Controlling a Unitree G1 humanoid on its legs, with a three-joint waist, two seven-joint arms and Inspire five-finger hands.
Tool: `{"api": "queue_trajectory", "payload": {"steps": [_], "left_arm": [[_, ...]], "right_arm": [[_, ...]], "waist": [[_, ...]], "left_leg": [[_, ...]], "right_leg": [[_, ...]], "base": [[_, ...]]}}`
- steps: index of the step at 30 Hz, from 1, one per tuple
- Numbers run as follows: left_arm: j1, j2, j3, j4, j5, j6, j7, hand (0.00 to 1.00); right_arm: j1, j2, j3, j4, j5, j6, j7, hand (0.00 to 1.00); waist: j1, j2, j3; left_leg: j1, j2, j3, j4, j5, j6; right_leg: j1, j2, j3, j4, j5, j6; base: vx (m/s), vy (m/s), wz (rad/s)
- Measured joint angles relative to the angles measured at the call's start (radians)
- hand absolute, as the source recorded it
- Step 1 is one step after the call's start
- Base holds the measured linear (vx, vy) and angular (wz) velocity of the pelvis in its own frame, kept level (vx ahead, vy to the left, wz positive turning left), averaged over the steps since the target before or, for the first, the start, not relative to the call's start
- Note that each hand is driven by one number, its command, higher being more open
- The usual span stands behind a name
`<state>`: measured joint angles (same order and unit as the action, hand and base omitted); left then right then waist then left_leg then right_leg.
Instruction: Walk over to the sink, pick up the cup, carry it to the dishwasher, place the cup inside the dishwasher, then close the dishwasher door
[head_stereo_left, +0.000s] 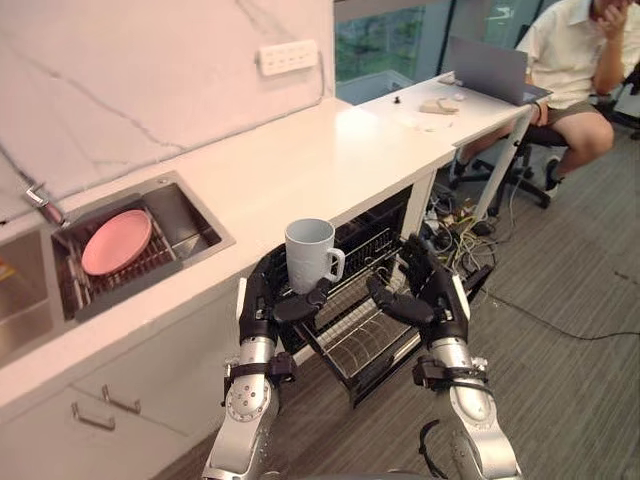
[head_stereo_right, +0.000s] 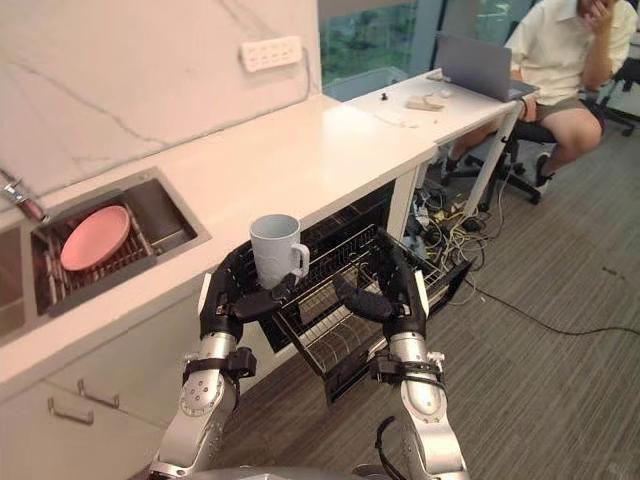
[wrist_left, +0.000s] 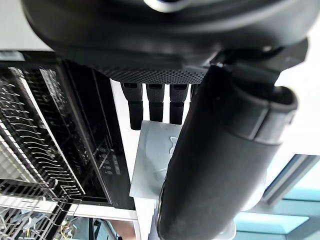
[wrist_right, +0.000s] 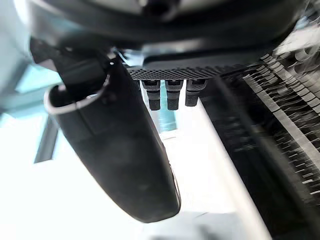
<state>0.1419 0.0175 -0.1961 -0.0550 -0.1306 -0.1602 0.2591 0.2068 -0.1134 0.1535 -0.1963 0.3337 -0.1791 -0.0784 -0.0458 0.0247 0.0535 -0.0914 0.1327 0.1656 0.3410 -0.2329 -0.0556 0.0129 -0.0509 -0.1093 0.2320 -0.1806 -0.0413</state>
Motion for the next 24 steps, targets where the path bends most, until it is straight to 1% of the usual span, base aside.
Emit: {"api": "queue_trajectory", "payload": {"steps": [1, 2, 3, 4, 5, 6, 9, 12, 17, 20, 22, 24], "left_arm": [[-0.001, 0.0, 0.002, 0.0, -0.006, 0.0, 0.001, 0.3], [-0.011, 0.001, 0.006, 0.0, -0.013, -0.001, 0.004, 0.3], [-0.018, 0.007, 0.016, 0.005, -0.019, -0.001, 0.005, 0.3], [-0.02, 0.015, 0.02, 0.006, -0.023, -0.001, 0.007, 0.3], [-0.025, 0.032, 0.024, 0.015, -0.028, -0.001, 0.006, 0.3], [-0.028, 0.044, 0.024, 0.023, -0.028, 0.001, 0.006, 0.3], [-0.038, 0.05, 0.022, 0.026, -0.026, 0.001, 0.004, 0.3], [-0.05, 0.053, 0.012, 0.029, -0.026, 0.001, -0.007, 0.3], [-0.062, 0.054, -0.05, 0.036, -0.025, 0.001, -0.062, 0.3], [-0.063, 0.053, -0.085, 0.05, -0.026, 0.001, -0.096, 0.3], [-0.064, 0.054, -0.108, 0.051, -0.028, 0.002, -0.109, 0.3], [-0.068, 0.055, -0.135, 0.051, -0.028, 0.002, -0.12, 0.3]], "right_arm": [[0.001, -0.002, 0.0, -0.002, 0.011, -0.001, 0.006, 0.9], [0.0, -0.014, 0.0, -0.011, 0.039, -0.003, 0.016, 0.9], [0.002, -0.014, 0.009, -0.011, 0.046, -0.001, 0.022, 0.9], [0.007, -0.012, 0.011, -0.017, 0.05, -0.001, 0.026, 0.9], [0.008, -0.008, 0.018, -0.022, 0.062, -0.001, 0.046, 0.9], [0.007, -0.009, 0.025, -0.032, 0.068, -0.001, 0.063, 0.9], [0.0, -0.023, 0.044, -0.054, 0.09, -0.001, 0.102, 0.9], [-0.019, -0.028, 0.056, -0.054, 0.1, -0.001, 0.122, 0.9], [-0.061, -0.037, 0.06, -0.054, 0.099, -0.001, 0.116, 0.9], [-0.099, -0.043, 0.081, -0.039, 0.094, 0.0, 0.102, 0.9], [-0.134, -0.044, 0.096, -0.002, 0.084, 0.0, 0.088, 0.9], [-0.155, -0.045, 0.099, 0.045, 0.072, 0.005, 0.075, 0.9]], "waist": [[-0.001, 0.002, -0.001], [0.003, 0.026, -0.004], [0.0, 0.015, 0.001], [-0.004, 0.007, 0.001], [-0.004, -0.004, -0.003], [-0.005, -0.007, -0.004], [-0.009, -0.006, -0.005], [-0.009, -0.006, -0.005], [-0.011, -0.005, -0.006], [-0.014, -0.004, -0.01], [-0.012, -0.004, -0.011], [-0.004, -0.004, -0.013]], "left_leg": [[0.009, -0.006, -0.02, -0.062, 0.047, 0.004], [0.017, 0.002, -0.045, -0.138, 0.161, -0.018], [0.048, -0.003, -0.041, -0.164, 0.16, -0.023], [0.058, -0.011, -0.038, -0.18, 0.162, -0.02], [0.081, -0.026, -0.024, -0.217, 0.175, -0.014], [0.11, -0.041, -0.016, -0.261, 0.193, -0.008], [0.162, -0.058, -0.017, -0.342, 0.228, -0.002], [0.17, -0.06, -0.017, -0.361, 0.238, -0.002], [0.169, -0.063, -0.012, -0.375, 0.247, -0.001], [0.16, -0.065, -0.011, -0.379, 0.251, 0.005], [0.152, -0.067, -0.012, -0.38, 0.255, 0.009], [0.148, -0.07, -0.017, -0.384, 0.259, 0.012]], "right_leg": [[0.002, 0.001, 0.005, 0.0, -0.001, 0.007], [0.009, 0.018, 0.025, -0.001, -0.013, 0.033], [0.019, 0.01, 0.036, -0.002, -0.015, 0.045], [0.019, 0.003, 0.041, -0.003, -0.015, 0.047], [0.022, -0.01, 0.051, -0.01, -0.016, 0.053], [0.032, -0.023, 0.057, -0.018, -0.016, 0.062], [0.061, -0.033, 0.053, -0.045, -0.009, 0.075], [0.062, -0.032, 0.053, -0.048, -0.007, 0.078], [0.065, -0.027, 0.059, -0.085, 0.019, 0.086], [0.07, -0.022, 0.059, -0.116, 0.039, 0.089], [0.069, -0.023, 0.058, -0.131, 0.049, 0.091], [0.069, -0.025, 0.053, -0.138, 0.052, 0.093]], "base": [[0.14, 0.162, -0.47], [0.14, 0.182, -0.4], [0.13, 0.174, -0.33], [0.09, 0.166, -0.22], [0.06, 0.142, -0.14], [0.04, 0.119, -0.12], [0.02, 0.054, 0.04], [0.0, 0.0, 0.0], [-0.02, 0.006, -0.04], [0.0, 0.0, 0.0], [0.0, 0.008, 0.02], [-0.01, 0.01, 0.06]]}}
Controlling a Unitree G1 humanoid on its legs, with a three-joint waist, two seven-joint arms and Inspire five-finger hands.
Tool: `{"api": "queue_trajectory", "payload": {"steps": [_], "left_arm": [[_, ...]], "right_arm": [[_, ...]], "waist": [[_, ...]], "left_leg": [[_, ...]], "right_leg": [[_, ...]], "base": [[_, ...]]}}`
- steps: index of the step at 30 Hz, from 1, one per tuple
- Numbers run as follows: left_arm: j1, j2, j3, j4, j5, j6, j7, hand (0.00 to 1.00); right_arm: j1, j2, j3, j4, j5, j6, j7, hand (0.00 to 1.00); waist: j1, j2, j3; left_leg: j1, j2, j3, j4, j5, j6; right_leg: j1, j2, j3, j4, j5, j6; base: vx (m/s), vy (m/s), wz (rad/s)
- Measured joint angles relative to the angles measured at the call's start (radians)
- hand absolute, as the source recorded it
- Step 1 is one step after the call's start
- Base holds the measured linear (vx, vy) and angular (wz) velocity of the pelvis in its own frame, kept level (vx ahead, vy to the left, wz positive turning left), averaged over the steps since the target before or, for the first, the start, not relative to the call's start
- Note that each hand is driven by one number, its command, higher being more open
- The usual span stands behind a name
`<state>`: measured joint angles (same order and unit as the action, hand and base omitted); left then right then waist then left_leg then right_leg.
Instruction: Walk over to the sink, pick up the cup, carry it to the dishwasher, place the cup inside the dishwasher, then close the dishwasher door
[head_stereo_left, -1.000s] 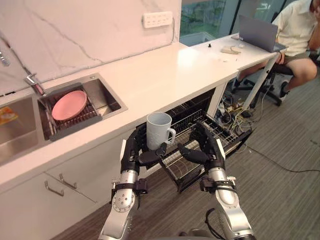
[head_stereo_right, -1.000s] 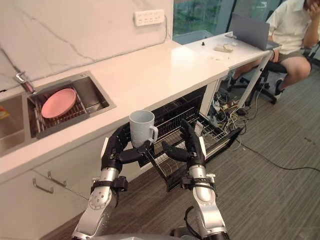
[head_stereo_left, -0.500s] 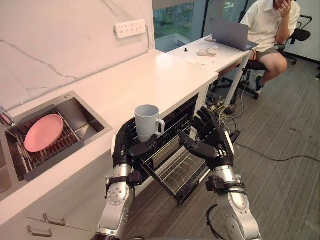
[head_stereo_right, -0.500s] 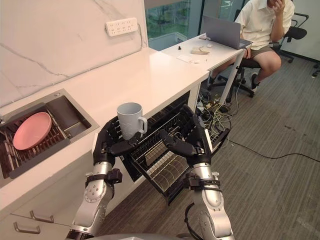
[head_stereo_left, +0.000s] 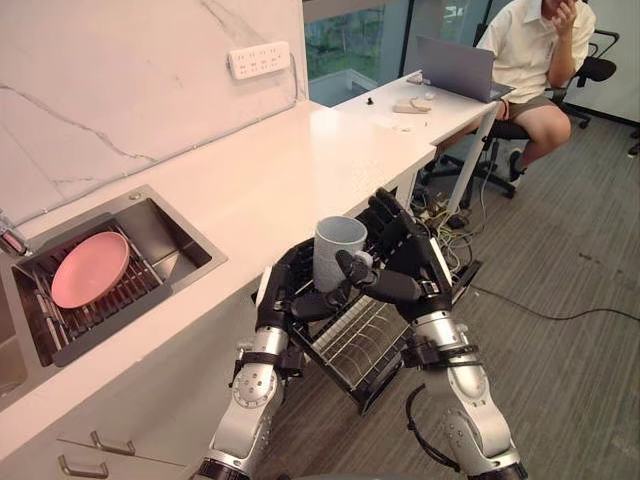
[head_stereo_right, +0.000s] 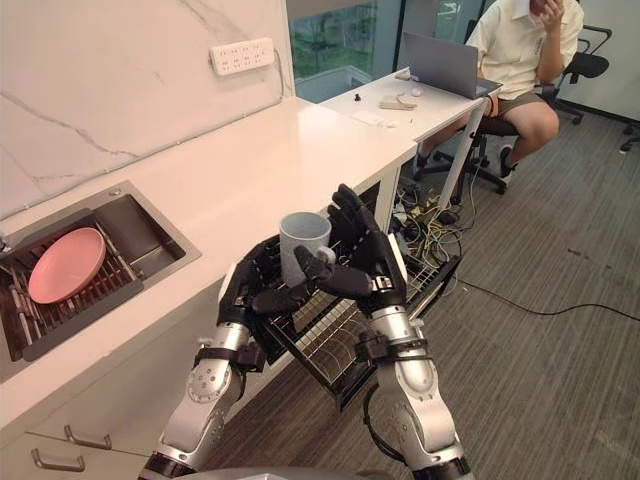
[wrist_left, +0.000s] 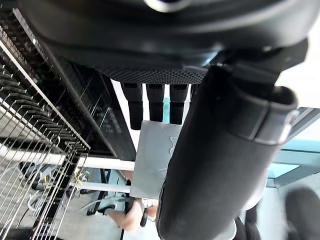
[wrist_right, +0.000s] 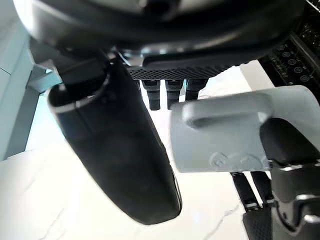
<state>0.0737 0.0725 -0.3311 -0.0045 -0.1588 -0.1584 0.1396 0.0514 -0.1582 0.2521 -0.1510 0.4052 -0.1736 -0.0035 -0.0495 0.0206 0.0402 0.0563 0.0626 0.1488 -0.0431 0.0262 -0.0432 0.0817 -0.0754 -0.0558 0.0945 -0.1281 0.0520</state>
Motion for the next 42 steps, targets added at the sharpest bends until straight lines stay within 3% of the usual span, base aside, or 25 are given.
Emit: {"api": "queue_trajectory", "payload": {"steps": [1, 2, 17, 18, 26, 35, 42], "left_arm": [[-0.001, 0.0, -0.008, 0.0, -0.001, 0.0, -0.002, 0.3], [-0.003, 0.0, -0.022, 0.0, -0.008, 0.0, -0.01, 0.3], [-0.019, 0.009, -0.07, -0.037, -0.006, 0.003, 0.012, 0.3], [-0.02, 0.011, -0.07, -0.038, -0.005, 0.003, 0.012, 0.9], [-0.022, 0.007, -0.072, -0.157, 0.069, 0.002, 0.034, 0.9], [-0.007, -0.023, 0.026, -0.188, 0.08, -0.012, 0.075, 0.9], [0.105, -0.016, 0.01, -0.12, 0.027, -0.028, -0.024, 0.9]], "right_arm": [[-0.004, 0.0, -0.001, 0.013, -0.003, 0.001, -0.004, 0.9], [-0.008, 0.0, -0.001, 0.031, -0.006, 0.009, -0.011, 0.3], [-0.059, -0.013, -0.008, 0.103, 0.007, -0.006, -0.035, 0.3], [-0.059, -0.012, -0.008, 0.103, 0.008, -0.006, -0.035, 0.3], [-0.028, 0.012, -0.04, 0.102, 0.009, -0.002, -0.048, 0.3], [0.004, 0.046, -0.177, 0.035, -0.251, -0.004, -0.138, 0.3], [0.027, 0.017, -0.203, 0.141, -0.272, 0.0, -0.126, 0.3]], "waist": [[0.003, 0.001, -0.001], [0.006, 0.003, -0.005], [0.006, 0.006, -0.038], [0.006, 0.006, -0.039], [0.009, 0.004, -0.041], [0.008, 0.002, -0.043], [0.009, 0.001, -0.044]], "left_leg": [[0.0, -0.001, -0.001, -0.004, 0.002, 0.0], [-0.002, -0.002, -0.003, -0.011, 0.007, 0.001], [-0.014, -0.006, -0.024, -0.04, 0.036, 0.005], [-0.015, -0.006, -0.025, -0.043, 0.039, 0.006], [-0.02, -0.006, -0.028, -0.043, 0.044, 0.006], [-0.032, -0.004, -0.03, -0.043, 0.044, 0.006], [-0.066, -0.009, -0.048, -0.043, 0.048, 0.007]], "right_leg": [[0.0, 0.0, -0.001, -0.002, 0.001, 0.0], [-0.001, 0.0, -0.004, -0.009, 0.005, 0.001], [-0.015, -0.001, -0.023, -0.01, 0.012, 0.0], [-0.016, -0.001, -0.025, -0.01, 0.013, -0.001], [-0.019, -0.001, -0.028, -0.014, 0.018, -0.001], [-0.028, 0.001, -0.03, -0.018, 0.021, 0.001], [-0.043, -0.003, -0.05, -0.034, 0.026, 0.003]], "base": [[0.0, 0.006, 0.06], [0.0, 0.003, 0.08], [-0.01, -0.002, 0.04], [-0.03, 0.001, 0.03], [0.0, 0.0, 0.0], [0.0, 0.0, 0.0], [0.01, -0.001, 0.06]]}}
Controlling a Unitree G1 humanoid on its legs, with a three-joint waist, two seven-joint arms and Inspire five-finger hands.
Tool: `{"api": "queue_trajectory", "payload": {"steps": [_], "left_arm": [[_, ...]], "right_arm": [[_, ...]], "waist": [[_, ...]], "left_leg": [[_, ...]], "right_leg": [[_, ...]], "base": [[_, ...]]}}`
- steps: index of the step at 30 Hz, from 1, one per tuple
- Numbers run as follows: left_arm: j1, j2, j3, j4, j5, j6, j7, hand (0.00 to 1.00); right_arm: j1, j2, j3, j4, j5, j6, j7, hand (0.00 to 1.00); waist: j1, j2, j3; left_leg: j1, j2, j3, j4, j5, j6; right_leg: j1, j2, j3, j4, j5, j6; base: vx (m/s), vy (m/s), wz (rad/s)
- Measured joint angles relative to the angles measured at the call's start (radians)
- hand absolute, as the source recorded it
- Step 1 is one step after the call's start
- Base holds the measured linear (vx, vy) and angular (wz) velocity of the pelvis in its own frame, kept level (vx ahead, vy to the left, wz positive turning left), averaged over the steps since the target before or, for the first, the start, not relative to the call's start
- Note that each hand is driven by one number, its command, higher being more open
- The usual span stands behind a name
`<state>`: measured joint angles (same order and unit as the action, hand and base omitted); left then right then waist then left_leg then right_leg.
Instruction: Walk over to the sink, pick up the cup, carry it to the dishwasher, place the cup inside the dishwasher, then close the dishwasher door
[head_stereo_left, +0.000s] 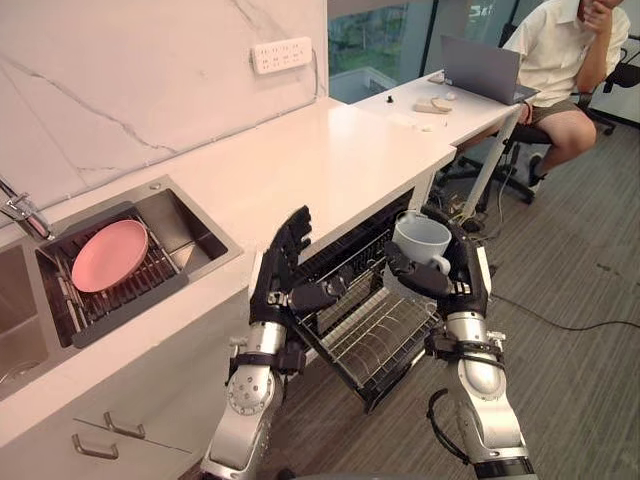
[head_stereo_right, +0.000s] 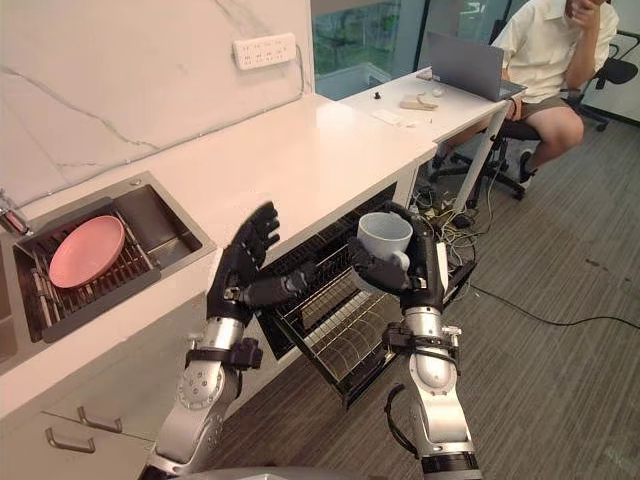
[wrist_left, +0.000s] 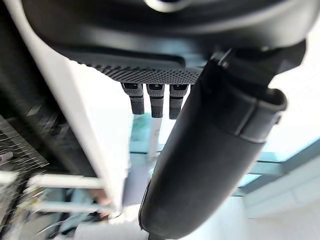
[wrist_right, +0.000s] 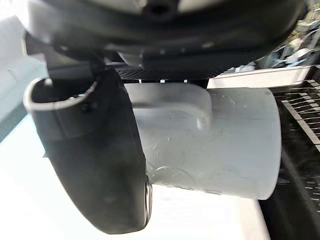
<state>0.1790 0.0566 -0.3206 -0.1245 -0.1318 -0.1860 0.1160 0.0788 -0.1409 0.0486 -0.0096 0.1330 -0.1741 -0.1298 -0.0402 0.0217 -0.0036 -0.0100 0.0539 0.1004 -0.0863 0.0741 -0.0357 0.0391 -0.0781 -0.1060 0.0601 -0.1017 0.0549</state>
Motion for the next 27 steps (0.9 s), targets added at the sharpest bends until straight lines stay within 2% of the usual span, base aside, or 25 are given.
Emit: {"api": "queue_trajectory", "payload": {"steps": [4, 7, 13, 15, 22, 23, 27], "left_arm": [[0.047, 0.027, -0.033, 0.111, -0.011, 0.008, -0.057, 0.9], [0.098, 0.049, -0.025, 0.195, -0.014, 0.025, -0.08, 0.9], [0.12, 0.065, 0.12, 0.305, -0.039, 0.028, -0.07, 0.9], [0.11, 0.077, 0.166, 0.349, -0.057, 0.028, -0.061, 0.9], [0.025, 0.082, 0.237, 0.477, -0.087, 0.028, -0.006, 0.9], [0.016, 0.082, 0.247, 0.486, -0.089, 0.028, 0.004, 0.9], [-0.012, 0.08, 0.263, 0.495, -0.106, 0.027, 0.038, 0.9]], "right_arm": [[-0.026, -0.037, 0.007, 0.185, -0.009, 0.035, 0.028, 0.3], [-0.049, -0.065, 0.006, 0.329, -0.009, 0.066, 0.034, 0.3], [-0.241, -0.114, -0.005, 0.523, -0.019, 0.076, -0.002, 0.3], [-0.335, -0.13, -0.006, 0.593, -0.021, 0.077, -0.018, 0.3], [-0.655, -0.178, -0.082, 0.87, -0.021, 0.116, -0.057, 0.3], [-0.697, -0.184, -0.092, 0.911, -0.021, 0.122, -0.067, 0.9], [-0.783, -0.188, -0.134, 1.014, -0.044, 0.155, -0.071, 0.9]], "waist": [[0.008, 0.0, 0.001], [0.035, 0.0, 0.009], [0.066, 0.008, 0.14], [0.087, 0.011, 0.194], [0.137, 0.023, 0.322], [0.142, 0.023, 0.337], [0.154, 0.023, 0.368]], "left_leg": [[-0.027, -0.001, -0.025, 0.0, 0.01, 0.0], [-0.05, -0.001, -0.043, 0.0, 0.02, 0.0], [-0.129, -0.001, -0.119, 0.017, 0.059, -0.002], [-0.164, -0.002, -0.138, 0.026, 0.07, -0.001], [-0.244, -0.014, -0.172, 0.019, 0.104, 0.001], [-0.254, -0.019, -0.172, 0.019, 0.113, -0.004], [-0.279, -0.024, -0.175, 0.019, 0.124, 0.002]], "right_leg": [[-0.01, -0.001, -0.028, -0.004, 0.0, 0.0], [-0.021, -0.001, -0.051, -0.005, 0.001, -0.002], [-0.072, 0.0, -0.121, 0.035, 0.003, -0.009], [-0.109, -0.001, -0.139, 0.071, -0.004, -0.012], [-0.244, -0.039, -0.167, 0.227, -0.056, -0.013], [-0.262, -0.047, -0.168, 0.249, -0.066, -0.012], [-0.301, -0.058, -0.17, 0.287, -0.084, -0.016]], "base": [[-0.01, -0.012, 0.24], [-0.02, -0.014, 0.23], [-0.11, -0.006, 0.34], [-0.12, 0.005, 0.27], [-0.09, 0.002, 0.18], [-0.03, -0.01, 0.09], [0.02, -0.019, 0.04]]}}
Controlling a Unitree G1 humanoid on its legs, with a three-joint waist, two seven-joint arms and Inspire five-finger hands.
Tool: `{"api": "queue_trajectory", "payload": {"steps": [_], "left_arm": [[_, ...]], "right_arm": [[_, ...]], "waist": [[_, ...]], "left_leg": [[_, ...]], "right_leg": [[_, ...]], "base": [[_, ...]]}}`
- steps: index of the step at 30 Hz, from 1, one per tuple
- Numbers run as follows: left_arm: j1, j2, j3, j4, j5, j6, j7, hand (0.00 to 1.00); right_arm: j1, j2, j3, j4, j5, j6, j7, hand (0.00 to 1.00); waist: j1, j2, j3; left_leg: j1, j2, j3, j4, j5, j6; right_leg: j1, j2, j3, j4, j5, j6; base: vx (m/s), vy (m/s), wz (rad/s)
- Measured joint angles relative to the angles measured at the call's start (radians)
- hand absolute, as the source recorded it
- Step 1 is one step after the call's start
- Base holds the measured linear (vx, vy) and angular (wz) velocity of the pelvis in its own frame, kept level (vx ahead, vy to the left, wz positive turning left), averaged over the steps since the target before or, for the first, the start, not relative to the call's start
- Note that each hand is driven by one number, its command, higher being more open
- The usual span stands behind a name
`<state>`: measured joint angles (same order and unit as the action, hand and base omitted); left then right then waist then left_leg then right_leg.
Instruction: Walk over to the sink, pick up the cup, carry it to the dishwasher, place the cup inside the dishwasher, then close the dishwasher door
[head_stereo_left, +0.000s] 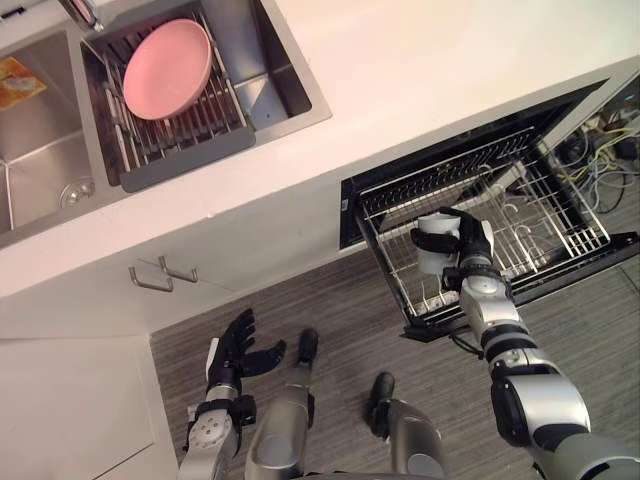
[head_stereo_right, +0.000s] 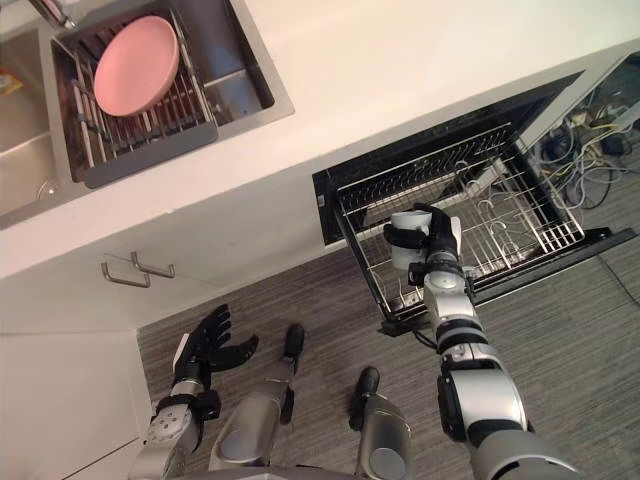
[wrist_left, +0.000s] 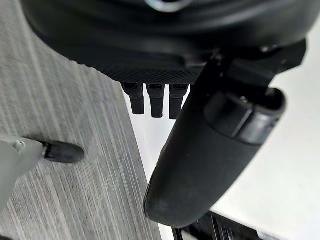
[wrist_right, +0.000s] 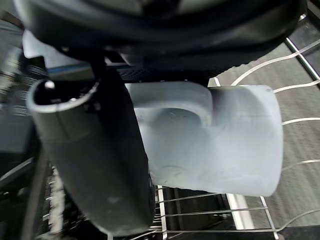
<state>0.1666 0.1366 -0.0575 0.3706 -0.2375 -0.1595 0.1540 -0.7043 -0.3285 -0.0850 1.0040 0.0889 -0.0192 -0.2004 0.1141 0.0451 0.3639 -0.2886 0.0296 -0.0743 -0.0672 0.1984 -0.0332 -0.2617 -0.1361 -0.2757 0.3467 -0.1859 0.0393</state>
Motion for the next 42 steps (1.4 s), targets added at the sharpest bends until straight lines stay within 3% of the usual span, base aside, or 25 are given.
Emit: {"api": "queue_trajectory", "payload": {"steps": [4, 12, 15, 20, 28, 33, 37, 38, 39, 41, 42], "left_arm": [[-0.042, -0.015, 0.001, 0.016, -0.001, -0.005, 0.018, 0.9], [-0.086, -0.039, -0.009, 0.034, 0.0, -0.009, 0.027, 0.9], [-0.086, -0.039, -0.009, 0.053, 0.0, -0.009, 0.033, 0.9], [-0.075, -0.039, -0.008, 0.079, 0.002, -0.007, 0.033, 0.9], [-0.036, -0.032, 0.013, 0.165, 0.04, 0.017, -0.002, 0.9], [0.014, -0.039, 0.028, 0.187, 0.056, 0.022, -0.008, 0.9], [0.021, -0.043, 0.037, 0.226, 0.066, 0.02, -0.007, 0.9], [0.022, -0.048, 0.042, 0.243, 0.07, 0.02, -0.006, 0.9], [0.018, -0.052, 0.043, 0.257, 0.072, 0.021, -0.006, 0.9], [0.02, -0.08, 0.045, 0.276, 0.072, 0.021, -0.002, 0.9], [0.024, -0.085, 0.045, 0.276, 0.072, 0.021, -0.001, 0.9]], "right_arm": [[-0.022, 0.003, -0.032, 0.056, -0.016, 0.035, -0.004, 0.9], [-0.036, 0.023, -0.045, 0.044, -0.007, 0.038, -0.023, 0.9], [0.028, 0.038, -0.031, -0.119, 0.0, 0.039, -0.038, 0.9], [0.261, 0.074, -0.016, -0.565, -0.017, -0.007, -0.044, 0.9], [0.635, 0.168, -0.015, -0.876, -0.043, -0.026, 0.011, 0.9], [0.769, 0.184, 0.024, -1.03, -0.045, -0.058, 0.054, 0.9], [0.806, 0.205, 0.013, -1.115, -0.044, -0.089, 0.044, 0.9], [0.81, 0.216, 0.007, -1.148, -0.044, -0.095, 0.038, 0.9], [0.816, 0.22, 0.004, -1.167, -0.044, -0.098, 0.031, 0.9], [0.82, 0.208, -0.016, -1.221, -0.045, -0.118, 0.0, 0.9], [0.817, 0.203, -0.019, -1.233, -0.048, -0.124, -0.006, 0.9]], "waist": [[0.009, 0.001, 0.018], [0.005, 0.001, 0.038], [-0.001, -0.001, 0.039], [-0.023, -0.007, 0.038], [-0.08, -0.085, -0.043], [-0.085, -0.076, -0.15], [-0.097, -0.06, -0.181], [-0.107, -0.061, -0.18], [-0.11, -0.061, -0.18], [-0.111, -0.053, -0.185], [-0.111, -0.052, -0.187]], "left_leg": [[-0.011, -0.001, -0.008, 0.0, 0.001, -0.002], [-0.014, 0.001, -0.005, -0.002, 0.003, -0.004], [0.008, 0.004, 0.004, -0.019, 0.007, -0.008], [0.068, 0.008, 0.005, -0.02, -0.012, -0.015], [0.156, -0.006, 0.003, -0.019, -0.032, -0.015], [0.199, -0.008, 0.007, -0.019, -0.043, -0.029], [0.186, -0.004, 0.01, 0.004, -0.07, -0.022], [0.153, 0.006, 0.114, 0.054, -0.12, -0.002], [0.139, 0.027, 0.192, 0.089, -0.144, -0.006], [0.105, 0.121, 0.469, 0.209, -0.173, -0.002], [0.099, 0.13, 0.5, 0.224, -0.174, 0.009]], "right_leg": [[-0.011, -0.002, -0.008, 0.009, -0.01, -0.003], [-0.021, 0.0, 0.0, 0.01, -0.012, -0.005], [-0.011, 0.002, 0.008, 0.01, -0.011, -0.005], [0.062, 0.01, 0.007, -0.023, -0.012, -0.003], [0.203, 0.008, -0.017, -0.117, -0.009, 0.011], [0.263, 0.01, -0.014, -0.161, -0.001, 0.02], [0.279, 0.015, -0.047, -0.161, -0.001, 0.018], [0.289, 0.004, -0.073, -0.161, 0.0, 0.018], [0.3, -0.001, -0.09, -0.163, 0.0, 0.019], [0.332, -0.022, -0.151, -0.16, -0.008, 0.038], [0.336, -0.03, -0.167, -0.158, -0.012, 0.048]], "base": [[0.04, -0.028, 0.06], [0.01, -0.014, -0.01], [0.01, -0.017, -0.08], [0.01, -0.01, -0.01], [0.07, -0.022, 0.06], [0.0, -0.017, -0.02], [-0.06, -0.003, 0.22], [-0.08, 0.027, 0.46], [-0.05, 0.05, 0.72], [0.02, 0.11, 0.81], [0.04, 0.166, 0.65]]}}
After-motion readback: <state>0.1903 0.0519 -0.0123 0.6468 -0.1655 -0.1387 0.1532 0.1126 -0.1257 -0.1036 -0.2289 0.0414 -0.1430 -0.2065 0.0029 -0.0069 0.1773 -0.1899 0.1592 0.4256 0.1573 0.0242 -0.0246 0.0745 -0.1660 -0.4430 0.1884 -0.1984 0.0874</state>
